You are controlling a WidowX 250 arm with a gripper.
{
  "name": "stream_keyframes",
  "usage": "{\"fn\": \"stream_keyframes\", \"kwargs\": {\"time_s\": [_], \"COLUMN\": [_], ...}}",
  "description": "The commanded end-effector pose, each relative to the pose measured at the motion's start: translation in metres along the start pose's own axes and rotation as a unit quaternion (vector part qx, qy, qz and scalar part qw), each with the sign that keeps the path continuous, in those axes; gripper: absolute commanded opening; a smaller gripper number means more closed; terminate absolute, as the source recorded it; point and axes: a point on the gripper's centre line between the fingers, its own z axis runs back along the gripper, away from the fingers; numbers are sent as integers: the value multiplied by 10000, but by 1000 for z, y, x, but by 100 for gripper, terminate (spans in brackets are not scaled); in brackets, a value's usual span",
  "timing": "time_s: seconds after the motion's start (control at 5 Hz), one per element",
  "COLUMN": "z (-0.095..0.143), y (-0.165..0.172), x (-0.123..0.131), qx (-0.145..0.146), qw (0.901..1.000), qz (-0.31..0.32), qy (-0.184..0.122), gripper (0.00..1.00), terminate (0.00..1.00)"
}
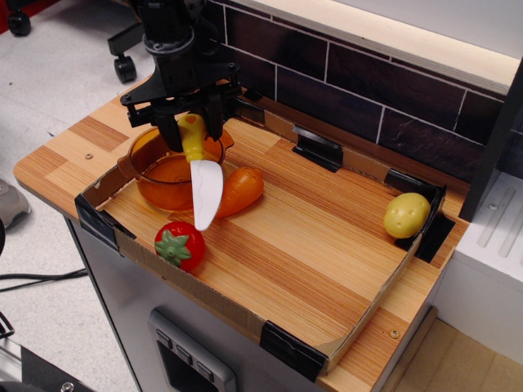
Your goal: Put knife in pot
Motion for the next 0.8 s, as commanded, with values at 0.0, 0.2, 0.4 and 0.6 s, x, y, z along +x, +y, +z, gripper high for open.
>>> {"fn": "stream_keyframes", "kwargs": {"time_s": [0.0, 0.2, 0.4, 0.6], "z": [26, 35, 44, 56], "y": [6, 5, 5, 3], "x": [6, 10, 11, 13], "qx": [-198, -239, -340, -467], "qw": [9997, 9996, 9992, 9986], "qz": [82, 152, 193, 261], "qy": [-86, 32, 29, 39], "gripper": [0, 100, 100, 100], "terminate": [0, 0, 0, 0]}}
